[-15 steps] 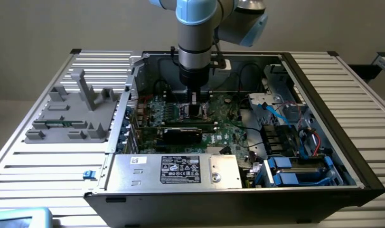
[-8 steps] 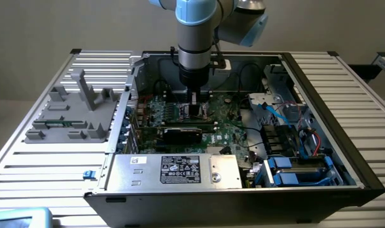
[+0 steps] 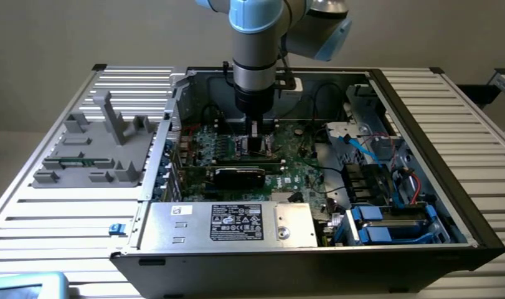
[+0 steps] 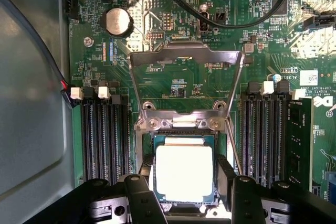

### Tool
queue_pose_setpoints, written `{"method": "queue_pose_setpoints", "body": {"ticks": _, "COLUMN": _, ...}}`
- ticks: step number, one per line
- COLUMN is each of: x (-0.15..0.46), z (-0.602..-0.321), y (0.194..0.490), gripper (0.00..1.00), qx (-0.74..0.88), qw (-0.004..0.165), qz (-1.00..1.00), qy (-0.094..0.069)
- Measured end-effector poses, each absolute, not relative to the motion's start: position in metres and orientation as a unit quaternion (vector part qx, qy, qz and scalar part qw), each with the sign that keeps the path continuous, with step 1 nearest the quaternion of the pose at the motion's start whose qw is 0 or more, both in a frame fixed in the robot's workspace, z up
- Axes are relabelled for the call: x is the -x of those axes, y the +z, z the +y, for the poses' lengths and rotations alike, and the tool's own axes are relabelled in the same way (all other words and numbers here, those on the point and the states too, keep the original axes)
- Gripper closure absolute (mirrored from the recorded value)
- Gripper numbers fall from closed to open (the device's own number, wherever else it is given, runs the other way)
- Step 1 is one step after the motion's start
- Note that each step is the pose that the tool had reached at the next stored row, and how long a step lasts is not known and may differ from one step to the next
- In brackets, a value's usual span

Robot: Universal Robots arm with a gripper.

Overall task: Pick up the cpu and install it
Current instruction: 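Place the cpu into insertion slot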

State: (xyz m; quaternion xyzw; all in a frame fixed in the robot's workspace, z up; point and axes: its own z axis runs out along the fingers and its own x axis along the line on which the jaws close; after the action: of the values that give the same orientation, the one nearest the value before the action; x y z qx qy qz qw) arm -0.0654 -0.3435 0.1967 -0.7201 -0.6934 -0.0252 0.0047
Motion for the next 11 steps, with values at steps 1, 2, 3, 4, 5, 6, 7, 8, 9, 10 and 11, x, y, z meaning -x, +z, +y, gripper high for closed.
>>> {"method": "queue_pose_setpoints", "body": {"ticks": 1, "x": 0.0657, "z": -0.3434, "y": 0.1966, "gripper": 0.45, "qx": 0.72, "qw": 0.004, "qz": -0.693, "qy": -0.026}}
{"method": "queue_pose_setpoints", "body": {"ticks": 2, "x": 0.0659, "z": -0.3434, "y": 0.1966, "gripper": 0.45, "qx": 0.72, "qw": 0.004, "qz": -0.693, "qy": -0.026}}
{"method": "queue_pose_setpoints", "body": {"ticks": 3, "x": 0.0662, "z": -0.3434, "y": 0.1966, "gripper": 0.45, "qx": 0.72, "qw": 0.003, "qz": -0.693, "qy": -0.027}}
{"method": "queue_pose_setpoints", "body": {"ticks": 4, "x": 0.0665, "z": -0.3434, "y": 0.1966, "gripper": 0.45, "qx": 0.72, "qw": 0.003, "qz": -0.693, "qy": -0.027}}
{"method": "queue_pose_setpoints", "body": {"ticks": 5, "x": 0.0669, "z": -0.3434, "y": 0.1966, "gripper": 0.45, "qx": 0.72, "qw": 0.002, "qz": -0.693, "qy": -0.028}}
{"method": "queue_pose_setpoints", "body": {"ticks": 6, "x": 0.0673, "z": -0.3434, "y": 0.1966, "gripper": 0.45, "qx": 0.72, "qw": 0.001, "qz": -0.693, "qy": -0.028}}
{"method": "queue_pose_setpoints", "body": {"ticks": 7, "x": 0.0675, "z": -0.3434, "y": 0.1965, "gripper": 0.45, "qx": 0.72, "qw": 0.001, "qz": -0.693, "qy": -0.029}}
{"method": "queue_pose_setpoints", "body": {"ticks": 8, "x": 0.0675, "z": -0.3434, "y": 0.1964, "gripper": 0.45, "qx": 0.72, "qw": 0.001, "qz": -0.693, "qy": -0.029}}
{"method": "queue_pose_setpoints", "body": {"ticks": 9, "x": 0.0676, "z": -0.3435, "y": 0.1963, "gripper": 0.45, "qx": 0.72, "qw": 0.001, "qz": -0.693, "qy": -0.029}}
{"method": "queue_pose_setpoints", "body": {"ticks": 10, "x": 0.0678, "z": -0.3435, "y": 0.1962, "gripper": 0.45, "qx": 0.72, "qw": 0.001, "qz": -0.693, "qy": -0.029}}
{"method": "queue_pose_setpoints", "body": {"ticks": 11, "x": 0.0679, "z": -0.3434, "y": 0.1962, "gripper": 0.45, "qx": 0.72, "qw": 0.001, "qz": -0.693, "qy": -0.029}}
